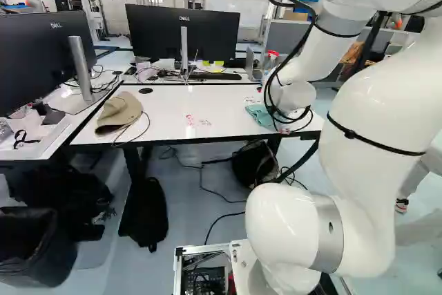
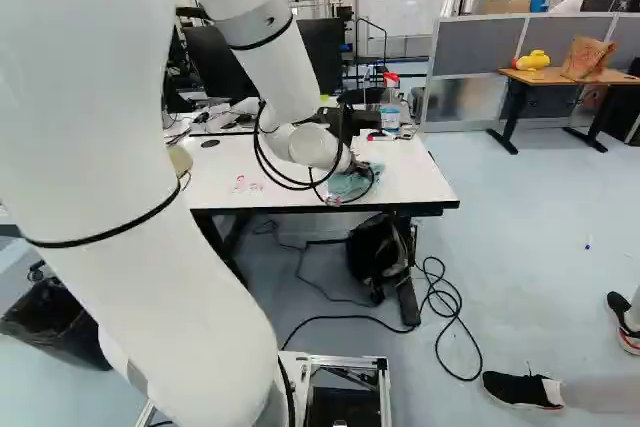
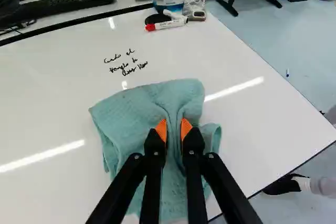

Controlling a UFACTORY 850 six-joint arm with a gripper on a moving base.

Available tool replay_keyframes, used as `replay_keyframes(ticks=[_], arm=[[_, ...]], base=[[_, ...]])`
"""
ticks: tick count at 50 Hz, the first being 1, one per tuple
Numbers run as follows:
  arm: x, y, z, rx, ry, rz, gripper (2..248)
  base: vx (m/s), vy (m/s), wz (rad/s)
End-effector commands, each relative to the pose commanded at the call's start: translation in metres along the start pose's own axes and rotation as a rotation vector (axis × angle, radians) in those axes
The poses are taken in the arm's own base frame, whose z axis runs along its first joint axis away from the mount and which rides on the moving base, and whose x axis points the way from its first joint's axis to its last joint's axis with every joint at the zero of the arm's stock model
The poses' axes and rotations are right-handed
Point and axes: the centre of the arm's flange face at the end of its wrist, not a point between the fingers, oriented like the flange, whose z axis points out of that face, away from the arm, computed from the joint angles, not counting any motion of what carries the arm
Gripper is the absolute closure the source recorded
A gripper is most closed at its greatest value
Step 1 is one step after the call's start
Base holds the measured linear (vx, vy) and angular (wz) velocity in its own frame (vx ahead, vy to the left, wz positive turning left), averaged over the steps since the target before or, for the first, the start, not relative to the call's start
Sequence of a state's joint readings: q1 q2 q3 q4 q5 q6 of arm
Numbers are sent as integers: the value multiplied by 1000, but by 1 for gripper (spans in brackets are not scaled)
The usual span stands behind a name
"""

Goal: Clean the table with the green towel

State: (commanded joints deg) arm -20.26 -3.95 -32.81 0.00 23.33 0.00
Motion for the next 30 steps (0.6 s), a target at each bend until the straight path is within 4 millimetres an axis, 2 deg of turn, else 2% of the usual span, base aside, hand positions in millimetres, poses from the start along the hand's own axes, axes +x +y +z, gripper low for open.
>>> replay_keyframes(ticks=[20,30], arm=[[14,0,-17,1,50,0,200],[26,-4,-15,8,68,-6,200]], base=[[0,0,0],[0,0,0]])
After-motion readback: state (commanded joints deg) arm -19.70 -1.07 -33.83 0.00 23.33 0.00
